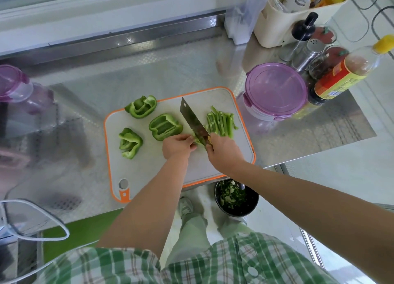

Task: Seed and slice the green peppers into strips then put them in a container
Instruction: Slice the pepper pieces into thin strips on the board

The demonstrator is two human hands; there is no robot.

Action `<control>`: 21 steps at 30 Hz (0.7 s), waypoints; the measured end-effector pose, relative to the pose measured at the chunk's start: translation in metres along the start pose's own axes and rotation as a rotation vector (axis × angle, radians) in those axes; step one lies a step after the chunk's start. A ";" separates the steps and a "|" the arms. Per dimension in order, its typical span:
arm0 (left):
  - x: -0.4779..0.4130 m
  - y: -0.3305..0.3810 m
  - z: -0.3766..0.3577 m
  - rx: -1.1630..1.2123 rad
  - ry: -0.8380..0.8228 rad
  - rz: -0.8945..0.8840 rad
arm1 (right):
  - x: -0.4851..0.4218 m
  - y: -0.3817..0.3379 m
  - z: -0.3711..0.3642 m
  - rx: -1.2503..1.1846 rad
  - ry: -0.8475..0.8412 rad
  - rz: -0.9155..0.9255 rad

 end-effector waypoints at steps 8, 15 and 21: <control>-0.002 0.002 -0.004 -0.058 -0.061 -0.031 | -0.004 0.002 -0.009 0.021 -0.004 -0.031; 0.001 0.004 0.001 -0.032 -0.036 -0.027 | -0.017 0.010 0.008 -0.136 0.068 -0.031; 0.000 0.001 0.004 -0.092 0.034 -0.043 | -0.003 0.004 -0.001 -0.120 0.036 -0.017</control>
Point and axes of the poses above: each hand's wrist, its own x-axis away from the middle knuckle, its own z-axis out of the back of the hand, y = z × x, the point moved 8 cm from there along -x, towards the middle knuckle, and after that the axes turned 15 degrees about y, right-handed, at the moved point
